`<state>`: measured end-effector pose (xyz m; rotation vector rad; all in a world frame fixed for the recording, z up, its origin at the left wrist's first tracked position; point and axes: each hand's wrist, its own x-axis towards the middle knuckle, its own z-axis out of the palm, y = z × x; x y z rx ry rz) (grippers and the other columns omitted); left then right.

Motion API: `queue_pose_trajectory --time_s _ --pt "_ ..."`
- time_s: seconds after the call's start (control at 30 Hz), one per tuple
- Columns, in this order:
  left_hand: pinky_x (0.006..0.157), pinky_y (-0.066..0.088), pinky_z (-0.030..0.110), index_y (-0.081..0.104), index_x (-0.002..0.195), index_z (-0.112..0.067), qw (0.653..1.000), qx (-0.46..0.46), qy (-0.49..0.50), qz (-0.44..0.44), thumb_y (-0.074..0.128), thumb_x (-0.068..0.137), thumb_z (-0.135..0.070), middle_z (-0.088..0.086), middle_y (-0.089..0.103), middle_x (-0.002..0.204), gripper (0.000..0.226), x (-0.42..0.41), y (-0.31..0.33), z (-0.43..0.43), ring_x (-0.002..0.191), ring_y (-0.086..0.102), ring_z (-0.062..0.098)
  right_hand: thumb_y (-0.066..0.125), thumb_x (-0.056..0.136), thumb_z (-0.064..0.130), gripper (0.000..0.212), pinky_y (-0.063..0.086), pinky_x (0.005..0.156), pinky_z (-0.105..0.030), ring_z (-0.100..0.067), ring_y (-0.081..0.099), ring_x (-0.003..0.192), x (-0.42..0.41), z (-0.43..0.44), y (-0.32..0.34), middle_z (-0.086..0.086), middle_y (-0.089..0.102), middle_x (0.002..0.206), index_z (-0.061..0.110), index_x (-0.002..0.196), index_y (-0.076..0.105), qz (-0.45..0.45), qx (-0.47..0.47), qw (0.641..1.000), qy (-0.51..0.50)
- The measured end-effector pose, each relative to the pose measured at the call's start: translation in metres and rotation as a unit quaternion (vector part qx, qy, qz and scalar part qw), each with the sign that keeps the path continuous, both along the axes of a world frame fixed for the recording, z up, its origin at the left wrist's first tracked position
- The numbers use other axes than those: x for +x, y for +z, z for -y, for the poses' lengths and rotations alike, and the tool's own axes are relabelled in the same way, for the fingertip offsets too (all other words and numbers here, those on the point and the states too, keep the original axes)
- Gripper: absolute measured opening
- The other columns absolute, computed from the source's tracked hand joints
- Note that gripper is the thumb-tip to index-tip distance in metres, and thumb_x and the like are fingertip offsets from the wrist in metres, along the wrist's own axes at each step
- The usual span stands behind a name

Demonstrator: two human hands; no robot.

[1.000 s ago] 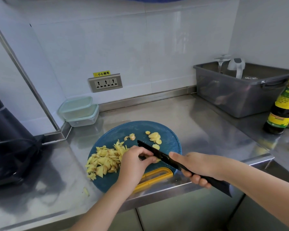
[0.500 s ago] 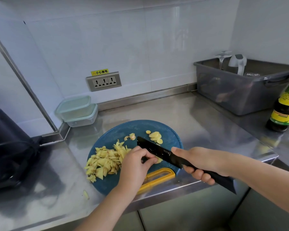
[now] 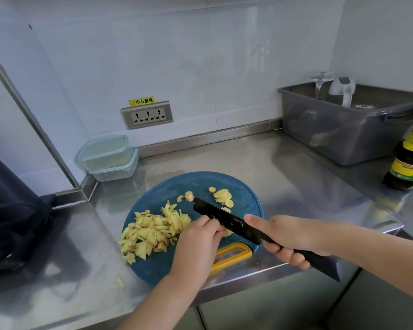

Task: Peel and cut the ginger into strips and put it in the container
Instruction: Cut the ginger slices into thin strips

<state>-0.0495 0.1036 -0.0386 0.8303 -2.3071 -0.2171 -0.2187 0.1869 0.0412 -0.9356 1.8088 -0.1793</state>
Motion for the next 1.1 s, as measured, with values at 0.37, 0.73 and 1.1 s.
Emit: queue_pose_trajectory --time_s 0.37,0.73,1.1 --pt "0.074 0.047 0.008 0.071 0.077 -0.024 0.998 0.05 -0.027 -0.037 0.081 0.07 -0.01 -0.02 0.062 0.082 0.019 0.007 -0.005 0.011 0.076 0.06 -0.003 0.017 0.082 0.081 0.07 0.031 0.045 -0.023 -0.013 0.028 0.036 0.023 0.028 -0.008 0.0 0.029 0.044 0.017 0.061 0.032 -0.056 0.057 0.997 -0.006" --pt "0.061 0.049 0.009 0.07 0.076 -0.02 0.999 0.026 -0.026 -0.02 0.079 0.073 -0.013 -0.015 0.058 0.077 0.011 0.007 -0.004 0.008 0.069 0.059 -0.002 0.029 0.084 0.078 0.067 0.024 0.037 -0.02 -0.013 0.023 0.038 -0.007 0.001 0.004 0.003 0.028 0.047 0.019 0.052 0.035 0.077 0.01 0.995 -0.055" --pt "0.062 0.037 -0.001 0.073 0.078 -0.021 0.999 0.034 -0.02 -0.013 0.081 0.071 -0.013 -0.014 0.062 0.075 0.013 0.006 -0.002 0.005 0.068 0.058 -0.002 0.026 0.084 0.08 0.069 0.024 0.039 -0.02 -0.013 0.023 0.039 -0.005 -0.001 0.005 0.003 0.029 0.048 0.019 0.05 0.035 0.058 0.035 0.997 -0.032"
